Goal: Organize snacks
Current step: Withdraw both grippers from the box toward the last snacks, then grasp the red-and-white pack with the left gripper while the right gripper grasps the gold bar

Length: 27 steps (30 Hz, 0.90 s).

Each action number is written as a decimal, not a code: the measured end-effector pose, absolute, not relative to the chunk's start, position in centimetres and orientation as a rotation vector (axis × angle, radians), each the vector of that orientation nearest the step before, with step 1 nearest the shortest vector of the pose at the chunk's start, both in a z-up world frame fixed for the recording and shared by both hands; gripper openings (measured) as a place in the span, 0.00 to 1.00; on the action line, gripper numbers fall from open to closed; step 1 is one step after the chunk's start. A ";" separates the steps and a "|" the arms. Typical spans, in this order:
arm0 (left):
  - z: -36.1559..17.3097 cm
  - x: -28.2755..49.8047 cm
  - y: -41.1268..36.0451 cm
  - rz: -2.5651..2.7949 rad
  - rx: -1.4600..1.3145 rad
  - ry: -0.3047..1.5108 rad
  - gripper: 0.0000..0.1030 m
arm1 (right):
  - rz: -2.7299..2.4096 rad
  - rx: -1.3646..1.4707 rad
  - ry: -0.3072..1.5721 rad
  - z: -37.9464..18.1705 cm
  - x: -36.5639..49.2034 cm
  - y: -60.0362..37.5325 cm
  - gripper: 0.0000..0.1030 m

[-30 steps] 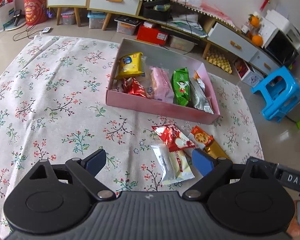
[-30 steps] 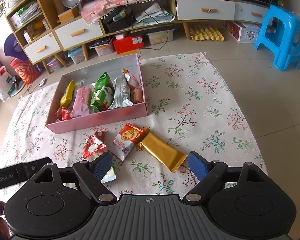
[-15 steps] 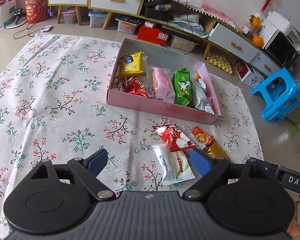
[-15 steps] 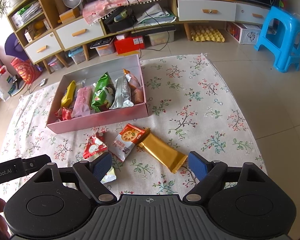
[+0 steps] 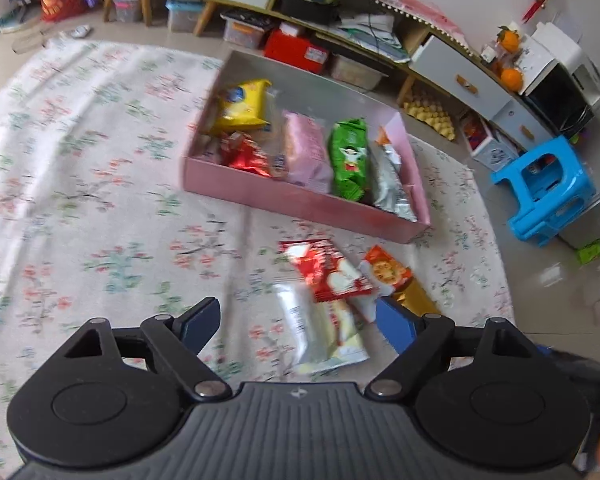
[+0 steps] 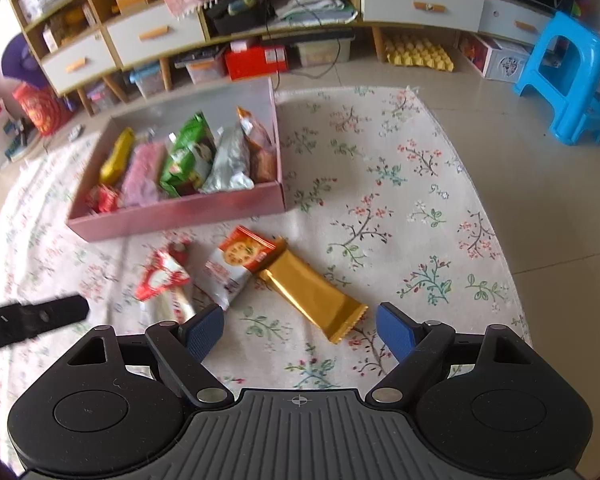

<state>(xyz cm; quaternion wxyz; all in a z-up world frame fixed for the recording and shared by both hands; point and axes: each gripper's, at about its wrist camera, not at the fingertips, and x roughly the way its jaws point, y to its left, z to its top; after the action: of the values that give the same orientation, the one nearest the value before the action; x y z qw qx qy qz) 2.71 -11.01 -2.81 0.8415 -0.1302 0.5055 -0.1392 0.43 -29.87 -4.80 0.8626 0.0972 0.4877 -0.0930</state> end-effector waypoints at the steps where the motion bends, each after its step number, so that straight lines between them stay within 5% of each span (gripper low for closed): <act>1: -3.2 3.2 -11.4 -0.304 -0.291 1.072 0.80 | -0.202 0.180 1.029 -5.2 0.8 -30.0 0.83; 8: -5.5 5.5 -14.9 -0.341 -0.254 1.096 0.73 | -0.147 0.063 1.065 -8.3 2.7 -30.3 0.78; 13: -7.0 6.3 -15.9 -0.319 -0.183 1.121 0.58 | -0.092 -0.022 1.045 -9.1 3.1 -29.3 0.73; 16: -7.6 6.4 -15.9 -0.306 -0.142 1.118 0.44 | -0.081 -0.062 1.058 -9.9 3.7 -29.1 0.63; 21: -7.1 6.3 -14.9 -0.317 -0.147 1.099 0.43 | -0.054 -0.001 1.109 -10.7 4.1 -30.0 0.32; 27: -6.0 5.6 -13.8 -0.350 -0.189 1.085 0.43 | -0.057 0.092 1.107 -9.7 3.2 -30.9 0.28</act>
<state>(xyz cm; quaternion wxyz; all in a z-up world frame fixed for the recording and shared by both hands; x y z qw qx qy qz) 5.64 -13.84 -6.02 0.8377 -0.0891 0.5128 -0.1655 3.22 -30.90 -9.70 0.8494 0.0438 0.5252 -0.0272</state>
